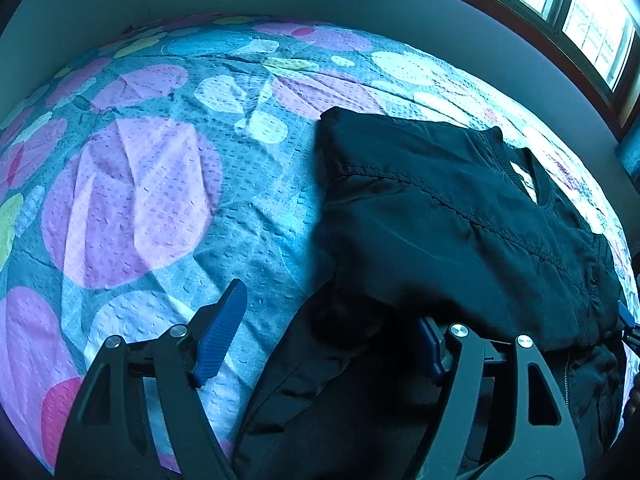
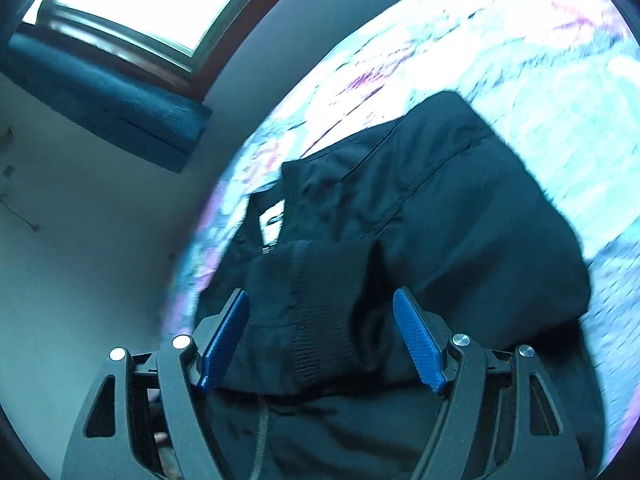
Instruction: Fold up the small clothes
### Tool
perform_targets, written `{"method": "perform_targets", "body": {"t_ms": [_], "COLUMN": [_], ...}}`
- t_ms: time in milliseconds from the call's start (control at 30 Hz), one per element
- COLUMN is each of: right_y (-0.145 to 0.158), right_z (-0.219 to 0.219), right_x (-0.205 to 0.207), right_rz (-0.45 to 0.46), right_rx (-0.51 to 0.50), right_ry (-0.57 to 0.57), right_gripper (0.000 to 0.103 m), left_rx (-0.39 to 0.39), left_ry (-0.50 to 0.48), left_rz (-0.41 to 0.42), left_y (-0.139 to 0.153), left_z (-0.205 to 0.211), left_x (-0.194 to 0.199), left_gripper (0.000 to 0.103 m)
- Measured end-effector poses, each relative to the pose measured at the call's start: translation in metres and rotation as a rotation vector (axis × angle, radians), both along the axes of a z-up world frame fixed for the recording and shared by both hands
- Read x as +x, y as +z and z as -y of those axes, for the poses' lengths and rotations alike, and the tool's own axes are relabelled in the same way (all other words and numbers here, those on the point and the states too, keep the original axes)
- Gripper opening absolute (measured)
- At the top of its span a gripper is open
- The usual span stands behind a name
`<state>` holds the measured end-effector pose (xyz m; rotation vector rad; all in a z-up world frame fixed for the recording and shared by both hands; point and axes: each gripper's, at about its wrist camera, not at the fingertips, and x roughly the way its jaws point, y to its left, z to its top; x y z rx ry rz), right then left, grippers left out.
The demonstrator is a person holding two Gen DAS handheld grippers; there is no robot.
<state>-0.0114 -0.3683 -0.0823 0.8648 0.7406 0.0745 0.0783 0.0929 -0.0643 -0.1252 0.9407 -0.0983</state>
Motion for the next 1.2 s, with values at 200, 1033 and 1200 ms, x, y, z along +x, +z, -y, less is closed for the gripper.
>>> {"method": "perform_targets", "body": {"t_ms": [200,1033,1200], "right_y": [-0.02,-0.007,-0.005], "right_z": [-0.025,-0.056,-0.05], "right_x": [0.028,0.038,0.03], "right_rz": [-0.124,-0.124,-0.139], "right_rx": [-0.036,-0.245,-0.301], "right_ry": [0.098,0.157,0.14], "right_gripper": [0.038,0.021,0.02], "left_rx": [0.009,-0.106,0.058], "left_ry": [0.02,0.011,0.038], "left_rz": [0.002,0.126,-0.03], "left_y": [0.001,0.061,0.011], "left_z": [0.0,-0.026,-0.013], "left_x": [0.002,-0.018,0.018], "left_gripper": [0.075,0.077,0.077]}}
